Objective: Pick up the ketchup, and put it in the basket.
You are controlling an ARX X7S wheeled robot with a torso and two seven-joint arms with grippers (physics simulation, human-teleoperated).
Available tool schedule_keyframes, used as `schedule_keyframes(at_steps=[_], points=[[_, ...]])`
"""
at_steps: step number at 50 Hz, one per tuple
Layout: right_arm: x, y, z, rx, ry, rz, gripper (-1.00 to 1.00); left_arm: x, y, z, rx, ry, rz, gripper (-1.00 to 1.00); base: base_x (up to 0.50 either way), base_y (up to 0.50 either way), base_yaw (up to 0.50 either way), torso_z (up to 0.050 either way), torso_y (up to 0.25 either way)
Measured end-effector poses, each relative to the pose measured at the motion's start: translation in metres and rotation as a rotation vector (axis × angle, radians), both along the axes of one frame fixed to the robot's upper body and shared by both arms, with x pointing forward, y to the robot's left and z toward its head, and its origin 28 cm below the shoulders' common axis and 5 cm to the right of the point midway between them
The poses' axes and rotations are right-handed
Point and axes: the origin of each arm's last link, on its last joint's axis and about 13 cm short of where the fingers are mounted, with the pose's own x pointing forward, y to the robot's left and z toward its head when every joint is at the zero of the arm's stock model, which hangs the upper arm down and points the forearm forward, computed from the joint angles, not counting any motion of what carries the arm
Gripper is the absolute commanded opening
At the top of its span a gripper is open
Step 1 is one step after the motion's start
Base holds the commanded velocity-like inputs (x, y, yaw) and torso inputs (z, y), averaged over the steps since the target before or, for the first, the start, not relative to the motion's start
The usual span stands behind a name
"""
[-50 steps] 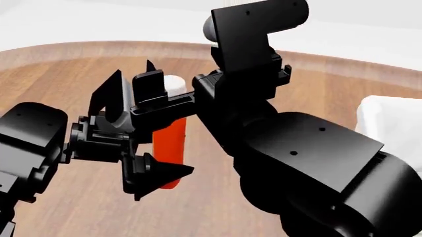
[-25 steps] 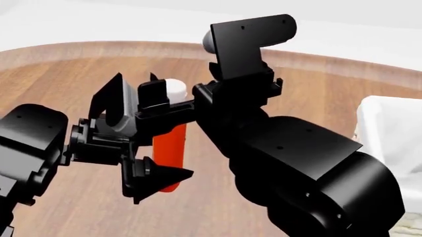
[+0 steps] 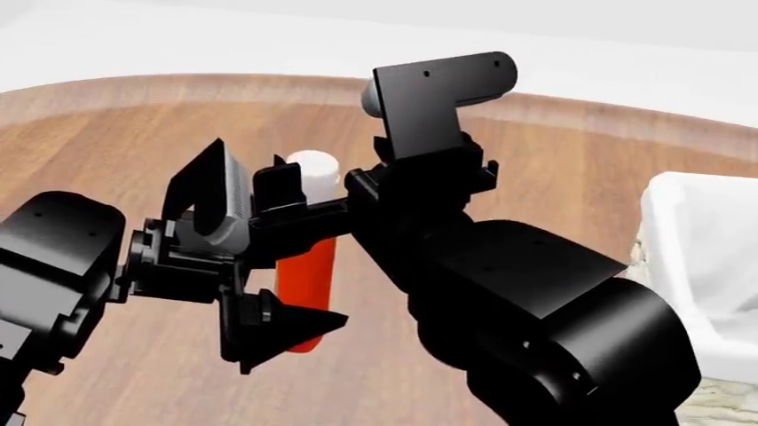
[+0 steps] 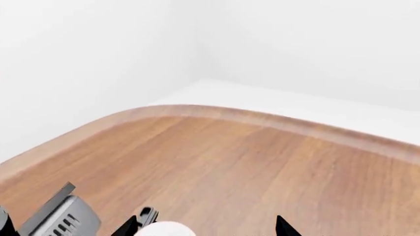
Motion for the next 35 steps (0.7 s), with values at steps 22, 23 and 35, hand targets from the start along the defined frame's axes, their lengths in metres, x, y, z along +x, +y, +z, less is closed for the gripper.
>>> schedule_keyframes(at_steps=[22,23,35], points=[[0.0009,0.0008,-0.0062,0.004,0.021,0.016,-1.00,0.0002,-0.0013,-0.0004,0.010,-0.003,-0.002,-1.00,0.00,0.00,0.00,0.000,0.000],[0.0006,0.0014,-0.0063,0.007,0.022,0.023,-1.00,0.0002,-0.0012,-0.0005,0.012,-0.003,0.000,-1.00,0.00,0.00,0.00,0.000,0.000],[0.0001,0.0005,-0.0077,0.013,0.025,0.022,-1.00,-0.0005,-0.0014,-0.0010,0.022,-0.007,0.001,-1.00,0.00,0.00,0.00,0.000,0.000]])
